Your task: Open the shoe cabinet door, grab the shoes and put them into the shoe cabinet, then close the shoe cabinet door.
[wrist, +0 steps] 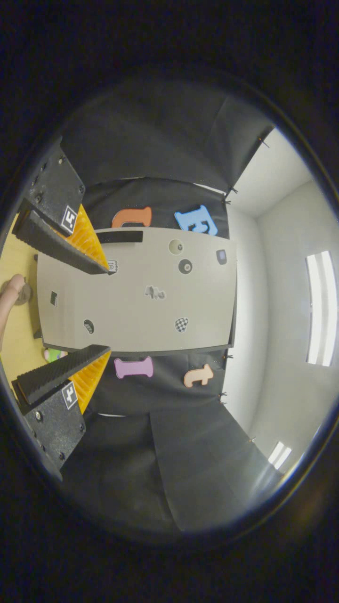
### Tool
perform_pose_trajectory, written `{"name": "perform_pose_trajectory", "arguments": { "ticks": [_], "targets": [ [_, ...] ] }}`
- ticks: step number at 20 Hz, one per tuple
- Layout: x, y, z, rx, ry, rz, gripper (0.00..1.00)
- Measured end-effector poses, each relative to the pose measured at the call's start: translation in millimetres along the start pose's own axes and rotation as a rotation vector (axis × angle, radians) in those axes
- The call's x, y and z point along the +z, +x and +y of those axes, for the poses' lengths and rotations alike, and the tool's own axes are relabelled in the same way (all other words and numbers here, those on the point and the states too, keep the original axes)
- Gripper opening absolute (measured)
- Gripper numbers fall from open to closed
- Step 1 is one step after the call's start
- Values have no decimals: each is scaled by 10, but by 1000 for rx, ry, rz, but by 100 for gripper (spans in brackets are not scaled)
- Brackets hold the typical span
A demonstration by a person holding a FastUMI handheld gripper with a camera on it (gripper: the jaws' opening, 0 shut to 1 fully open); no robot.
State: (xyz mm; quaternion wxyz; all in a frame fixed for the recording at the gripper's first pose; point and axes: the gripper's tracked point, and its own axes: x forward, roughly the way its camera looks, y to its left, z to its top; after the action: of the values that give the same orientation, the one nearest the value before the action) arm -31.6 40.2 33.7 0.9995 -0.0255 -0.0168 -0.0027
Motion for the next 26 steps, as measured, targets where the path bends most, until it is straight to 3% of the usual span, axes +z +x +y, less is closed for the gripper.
{"name": "perform_pose_trajectory", "arguments": {
  "ticks": [11, 16, 26],
  "targets": [
    [-122, 190, 32, 4, 3, 26, 99],
    [-169, 553, 203, 23, -26, 35, 99],
    [-329, 1483, 1092, 193, 80, 162, 99]
  ]
}}
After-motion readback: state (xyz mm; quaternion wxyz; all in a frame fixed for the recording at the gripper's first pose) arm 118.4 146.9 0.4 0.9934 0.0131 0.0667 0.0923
